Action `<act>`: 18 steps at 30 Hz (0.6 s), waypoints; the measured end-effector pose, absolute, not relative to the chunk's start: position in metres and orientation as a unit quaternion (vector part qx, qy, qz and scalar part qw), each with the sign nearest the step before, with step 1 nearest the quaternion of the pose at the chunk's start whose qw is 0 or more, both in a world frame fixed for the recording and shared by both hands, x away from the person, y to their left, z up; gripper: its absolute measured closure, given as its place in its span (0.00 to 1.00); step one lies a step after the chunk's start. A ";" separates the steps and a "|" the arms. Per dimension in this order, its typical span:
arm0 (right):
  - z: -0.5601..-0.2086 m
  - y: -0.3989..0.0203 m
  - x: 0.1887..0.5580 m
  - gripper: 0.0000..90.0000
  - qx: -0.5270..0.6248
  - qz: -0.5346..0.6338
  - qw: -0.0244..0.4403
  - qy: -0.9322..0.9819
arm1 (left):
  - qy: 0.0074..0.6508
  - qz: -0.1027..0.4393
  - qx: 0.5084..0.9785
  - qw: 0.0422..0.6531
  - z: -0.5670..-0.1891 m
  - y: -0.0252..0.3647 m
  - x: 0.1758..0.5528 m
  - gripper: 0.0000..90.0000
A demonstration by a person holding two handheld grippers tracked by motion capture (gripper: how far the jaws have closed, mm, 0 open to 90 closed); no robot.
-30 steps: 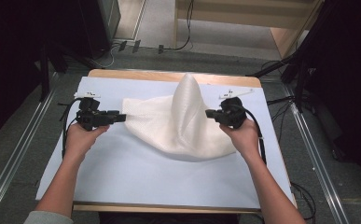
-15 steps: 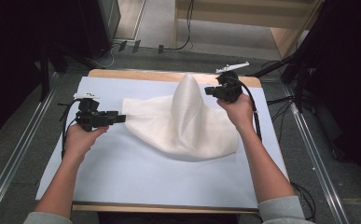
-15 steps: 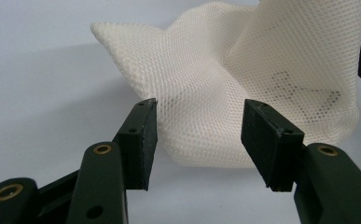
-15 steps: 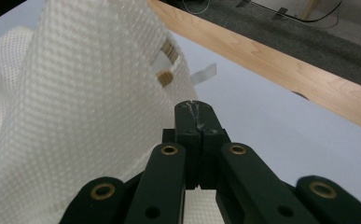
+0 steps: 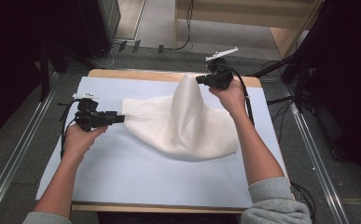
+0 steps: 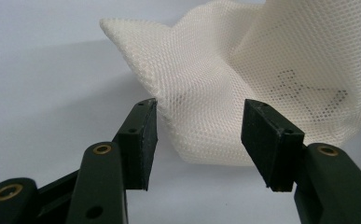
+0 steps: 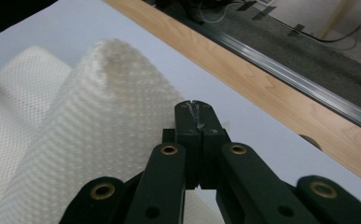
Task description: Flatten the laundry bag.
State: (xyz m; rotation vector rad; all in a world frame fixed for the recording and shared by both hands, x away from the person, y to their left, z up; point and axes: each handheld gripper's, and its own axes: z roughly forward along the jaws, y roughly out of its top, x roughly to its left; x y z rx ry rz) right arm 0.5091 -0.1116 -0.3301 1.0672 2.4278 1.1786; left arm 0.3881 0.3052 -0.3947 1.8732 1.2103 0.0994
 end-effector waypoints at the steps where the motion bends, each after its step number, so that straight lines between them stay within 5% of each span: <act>1: -0.330 -0.110 0.508 1.00 0.358 0.404 0.113 0.834 | 0.487 0.038 0.754 0.439 -0.395 0.306 0.388 0.52; 18: -0.323 -0.103 0.451 1.00 0.286 0.422 0.078 0.857 | 0.483 0.042 0.752 0.447 -0.391 0.304 0.389 0.51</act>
